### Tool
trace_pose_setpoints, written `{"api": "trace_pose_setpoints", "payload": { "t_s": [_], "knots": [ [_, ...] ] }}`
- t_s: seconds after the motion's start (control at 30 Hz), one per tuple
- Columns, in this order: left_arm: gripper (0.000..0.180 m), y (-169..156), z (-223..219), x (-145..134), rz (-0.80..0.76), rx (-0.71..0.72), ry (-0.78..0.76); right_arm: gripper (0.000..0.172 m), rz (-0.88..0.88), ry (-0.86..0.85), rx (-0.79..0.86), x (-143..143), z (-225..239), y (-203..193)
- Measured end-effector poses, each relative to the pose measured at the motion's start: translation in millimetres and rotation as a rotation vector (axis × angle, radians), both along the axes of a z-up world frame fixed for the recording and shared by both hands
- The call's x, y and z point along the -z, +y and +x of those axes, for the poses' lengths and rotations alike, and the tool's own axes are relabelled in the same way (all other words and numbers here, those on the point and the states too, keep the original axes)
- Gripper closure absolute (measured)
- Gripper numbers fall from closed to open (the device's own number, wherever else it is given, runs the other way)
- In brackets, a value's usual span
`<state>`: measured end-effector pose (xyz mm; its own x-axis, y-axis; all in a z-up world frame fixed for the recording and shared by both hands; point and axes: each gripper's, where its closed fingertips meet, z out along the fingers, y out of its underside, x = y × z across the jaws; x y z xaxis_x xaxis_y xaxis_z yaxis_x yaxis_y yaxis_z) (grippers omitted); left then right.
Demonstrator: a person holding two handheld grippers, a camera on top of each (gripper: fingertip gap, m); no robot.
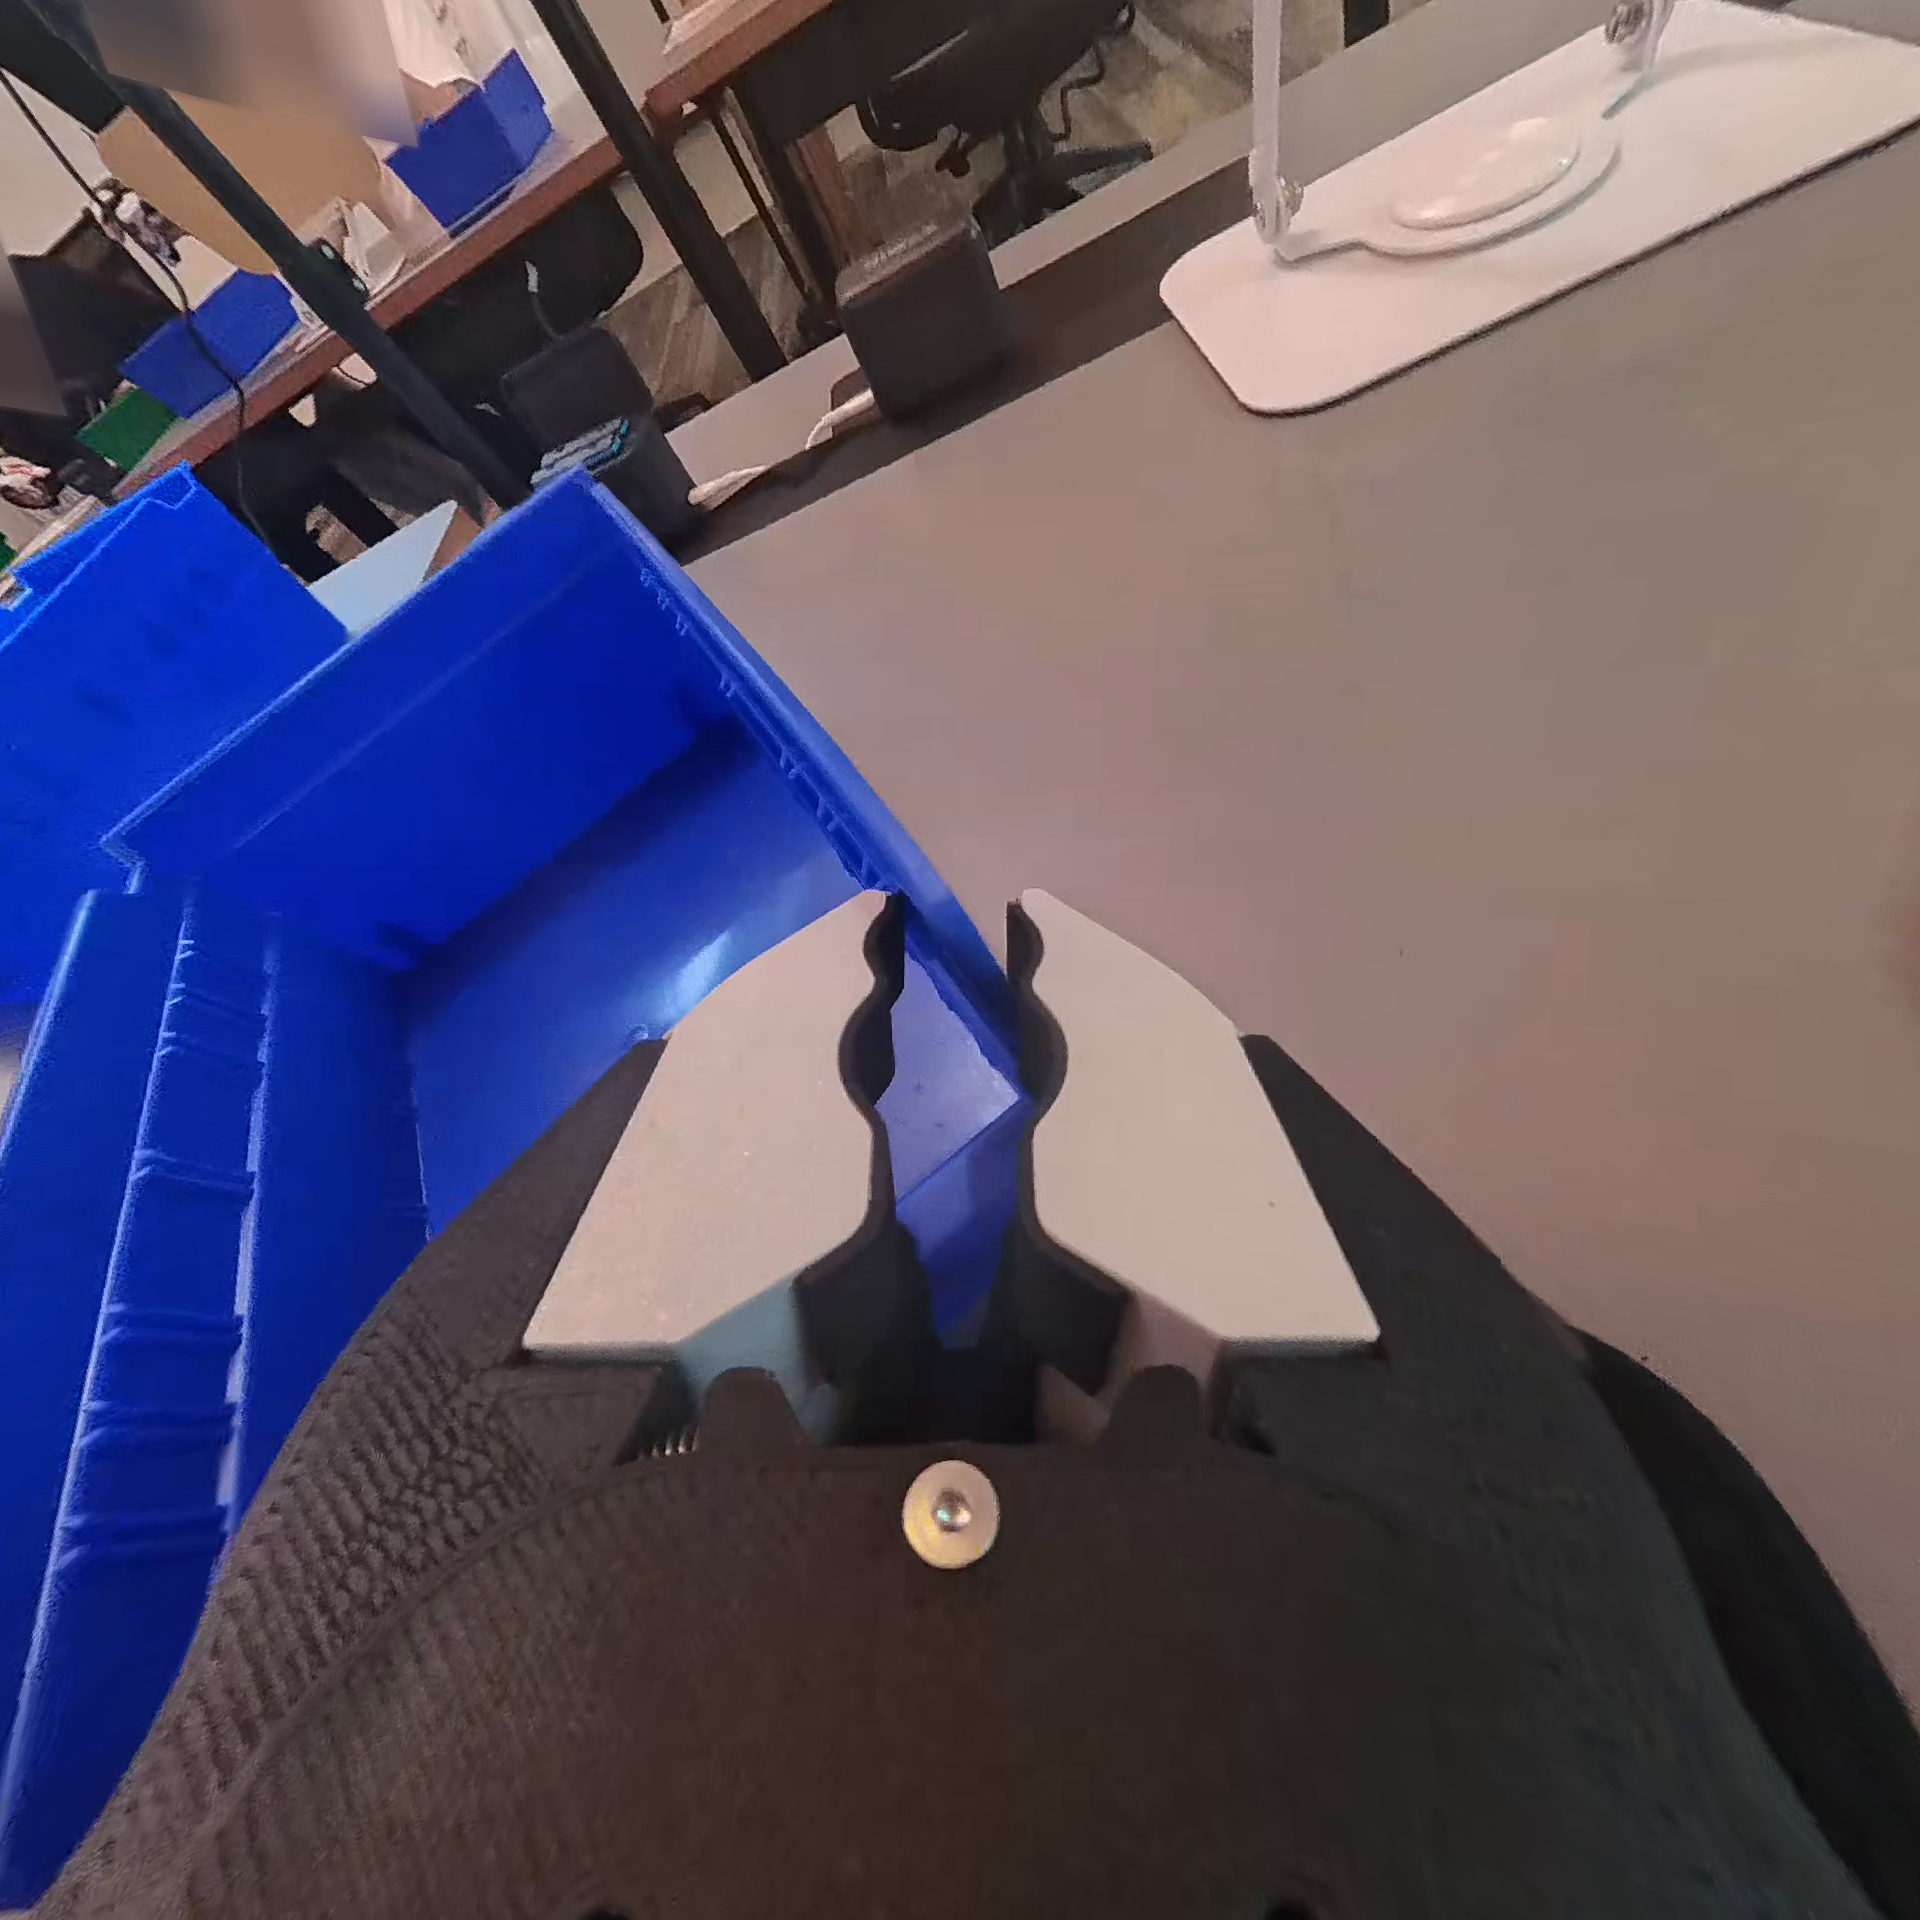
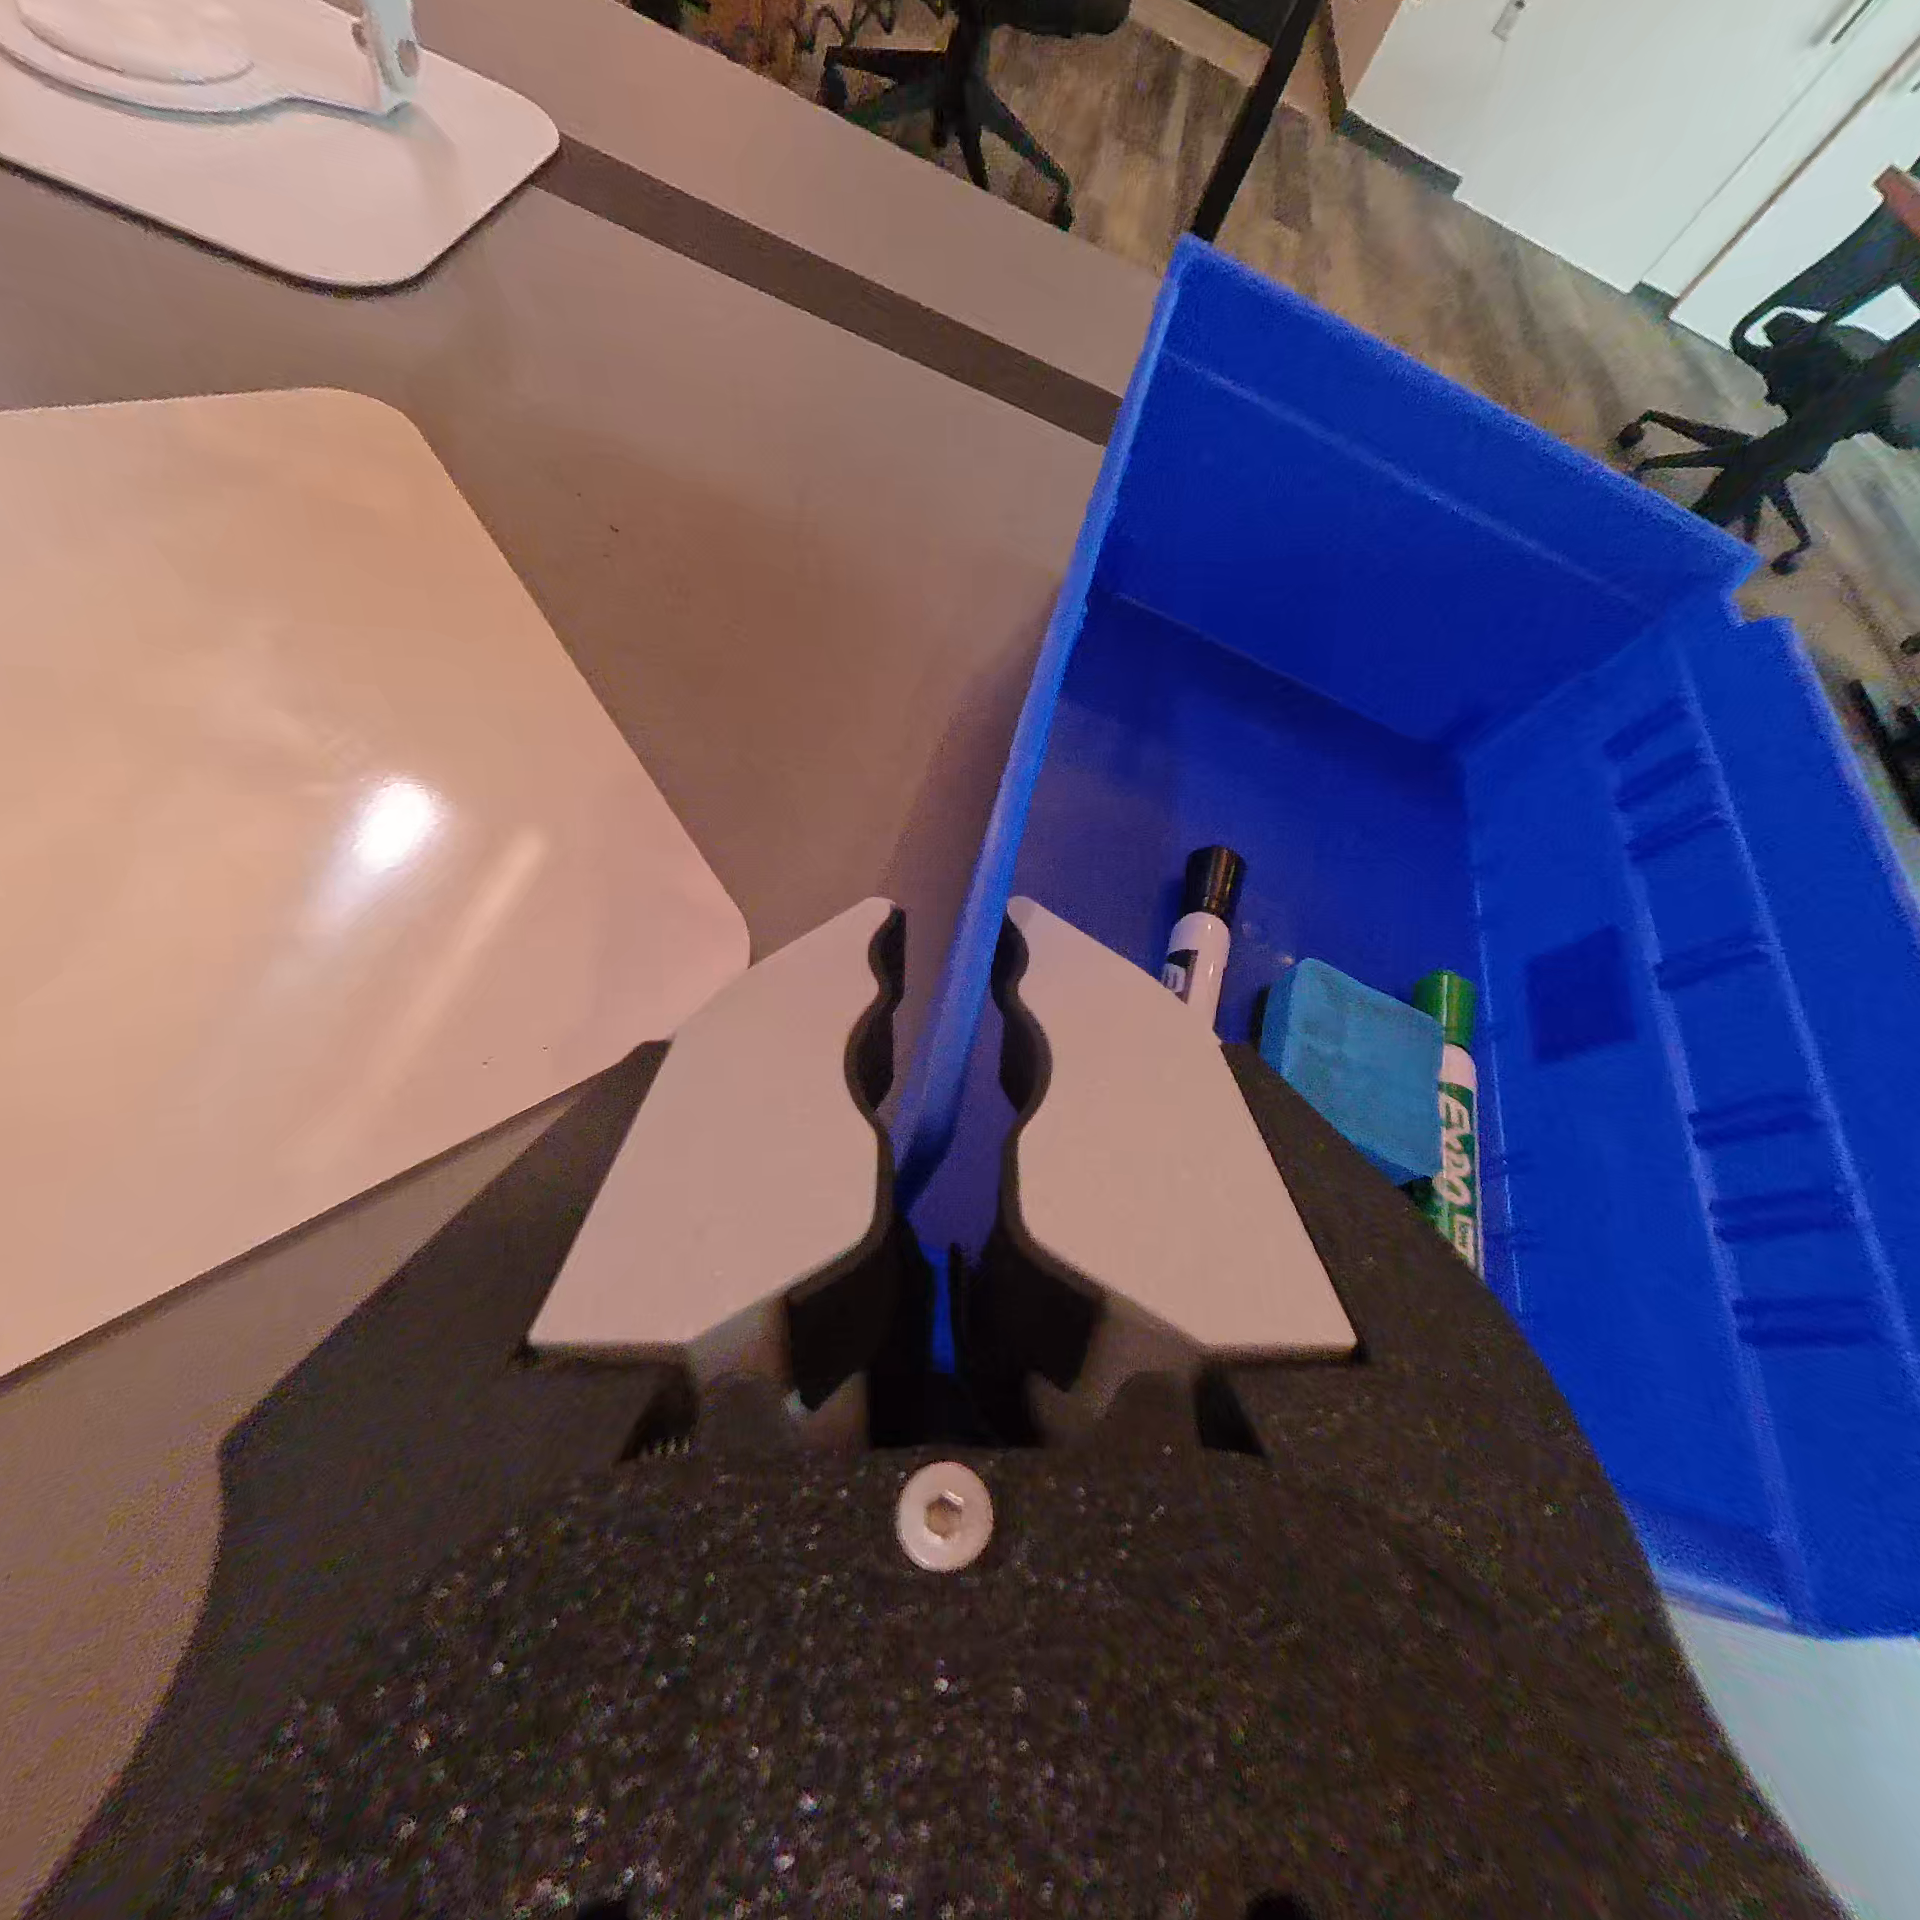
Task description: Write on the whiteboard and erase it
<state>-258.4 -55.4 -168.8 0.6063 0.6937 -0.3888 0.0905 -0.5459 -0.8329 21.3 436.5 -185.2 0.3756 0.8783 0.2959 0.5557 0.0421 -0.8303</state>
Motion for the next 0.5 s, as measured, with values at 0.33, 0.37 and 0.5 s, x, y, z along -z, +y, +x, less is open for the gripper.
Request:
{"api": "trace_pose_setpoints", "payload": {
  "t_s": [0.33, 0.37, 0.5],
  "knots": [
    [0.17, 27, 6, -26, 0.059, 0.074, 0.041, 0.166, -0.043, 0.076, -0.051, -26, -21, -26],
    [0.171, 31, 8, -27, 0.063, 0.083, 0.041, 0.166, -0.047, 0.076, -0.056, -27, -23, -31],
    [0.172, 48, 16, -27, 0.067, 0.127, 0.032, 0.166, -0.043, 0.066, -0.078, -28, -32, -51]
  ]
}}
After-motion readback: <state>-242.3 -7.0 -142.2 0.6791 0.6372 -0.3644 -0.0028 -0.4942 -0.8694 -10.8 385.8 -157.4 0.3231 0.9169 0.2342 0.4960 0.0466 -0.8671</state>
